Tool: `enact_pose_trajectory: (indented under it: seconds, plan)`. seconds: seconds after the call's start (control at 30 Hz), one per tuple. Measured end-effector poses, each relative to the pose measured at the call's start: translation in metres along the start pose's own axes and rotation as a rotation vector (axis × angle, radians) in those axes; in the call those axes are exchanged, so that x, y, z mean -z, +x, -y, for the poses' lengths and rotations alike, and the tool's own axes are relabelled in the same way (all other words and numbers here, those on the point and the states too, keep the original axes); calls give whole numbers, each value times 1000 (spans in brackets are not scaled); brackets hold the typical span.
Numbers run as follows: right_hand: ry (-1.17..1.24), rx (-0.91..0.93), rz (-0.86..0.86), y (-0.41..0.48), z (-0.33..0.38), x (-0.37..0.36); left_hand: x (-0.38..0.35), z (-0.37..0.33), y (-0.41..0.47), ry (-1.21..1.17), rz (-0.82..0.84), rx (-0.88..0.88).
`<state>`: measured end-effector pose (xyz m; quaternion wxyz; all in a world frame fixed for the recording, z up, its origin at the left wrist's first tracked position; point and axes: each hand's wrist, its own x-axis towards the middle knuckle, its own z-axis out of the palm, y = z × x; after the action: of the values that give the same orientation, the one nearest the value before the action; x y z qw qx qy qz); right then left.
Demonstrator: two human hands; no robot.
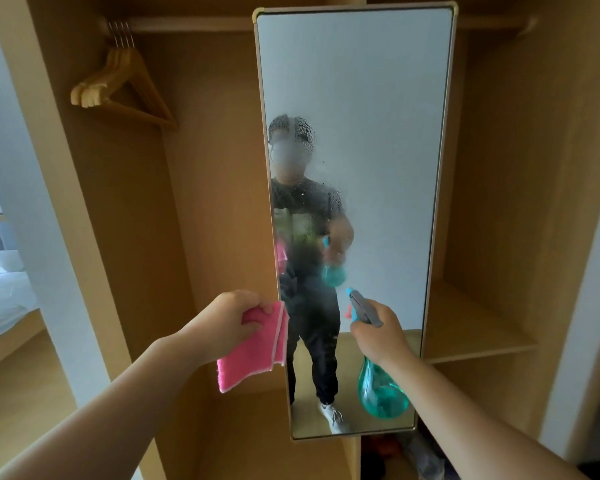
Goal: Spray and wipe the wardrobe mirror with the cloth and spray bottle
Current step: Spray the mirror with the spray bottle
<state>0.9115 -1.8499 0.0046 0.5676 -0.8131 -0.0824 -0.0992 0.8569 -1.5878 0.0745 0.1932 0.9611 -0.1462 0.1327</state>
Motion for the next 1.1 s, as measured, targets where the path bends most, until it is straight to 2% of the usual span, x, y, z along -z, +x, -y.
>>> enact_pose_trajectory:
  seconds: [0.6, 1.1]
  plan:
    - [-26, 6, -135, -6, -32, 60, -32, -37, 35, -10, 43, -113]
    - [-33, -121, -223, 2, -63, 107, -52, -69, 52, -23, 80, -144]
